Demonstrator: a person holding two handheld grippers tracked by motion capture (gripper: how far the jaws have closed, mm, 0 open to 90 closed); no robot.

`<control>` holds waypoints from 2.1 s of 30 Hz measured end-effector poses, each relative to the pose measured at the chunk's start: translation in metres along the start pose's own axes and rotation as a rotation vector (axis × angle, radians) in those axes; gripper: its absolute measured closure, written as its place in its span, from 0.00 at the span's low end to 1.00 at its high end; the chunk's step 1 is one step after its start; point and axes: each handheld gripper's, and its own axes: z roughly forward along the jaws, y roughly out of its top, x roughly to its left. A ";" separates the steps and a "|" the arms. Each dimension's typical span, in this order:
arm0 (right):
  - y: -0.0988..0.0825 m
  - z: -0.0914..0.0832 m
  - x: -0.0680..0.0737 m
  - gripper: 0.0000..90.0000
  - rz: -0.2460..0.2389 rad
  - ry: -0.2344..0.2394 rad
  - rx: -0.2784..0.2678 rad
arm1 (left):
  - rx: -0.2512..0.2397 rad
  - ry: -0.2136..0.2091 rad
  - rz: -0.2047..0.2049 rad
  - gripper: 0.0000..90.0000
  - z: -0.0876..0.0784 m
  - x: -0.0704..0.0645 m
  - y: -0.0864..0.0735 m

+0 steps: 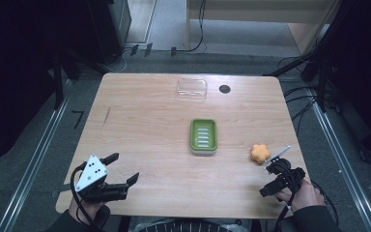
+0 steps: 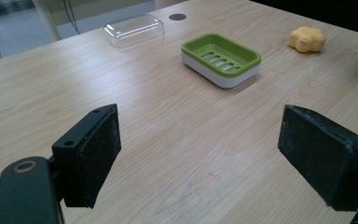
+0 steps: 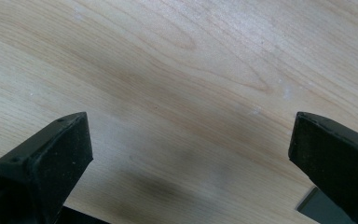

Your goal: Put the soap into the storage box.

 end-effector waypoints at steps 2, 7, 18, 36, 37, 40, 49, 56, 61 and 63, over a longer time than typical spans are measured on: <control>0.000 0.000 0.000 0.00 0.000 0.000 0.001 | -0.001 0.000 0.001 0.15 0.000 0.000 0.000; -0.001 0.000 0.000 0.00 -0.003 -0.004 0.000 | -0.004 -0.003 0.000 0.15 0.001 0.000 0.001; -0.002 0.001 0.000 0.00 -0.010 -0.002 -0.015 | 0.001 -0.001 0.002 0.15 0.005 -0.002 0.003; 0.004 -0.003 0.006 0.00 -0.031 -0.036 -0.051 | -0.006 0.002 0.000 0.15 0.002 -0.001 0.001; 0.004 -0.003 0.005 0.00 -0.032 -0.036 -0.053 | -0.003 0.000 0.005 0.15 0.002 0.000 0.002; 0.005 -0.003 0.004 0.00 -0.026 -0.036 -0.060 | 0.008 -0.009 0.015 0.15 0.006 -0.002 0.003; 0.010 -0.008 0.001 0.00 -0.010 -0.038 -0.091 | 0.006 -0.013 0.015 0.15 0.008 -0.001 0.004; 0.018 -0.011 0.000 0.00 -0.001 -0.036 -0.116 | 0.009 -0.011 0.012 0.15 0.007 0.000 0.003; 0.021 -0.011 0.000 0.00 -0.016 -0.040 -0.118 | 0.007 -0.007 0.013 0.15 0.006 -0.002 0.003; 0.023 -0.011 0.001 0.00 -0.012 -0.040 -0.122 | 0.013 -0.010 0.018 0.15 0.006 -0.002 0.003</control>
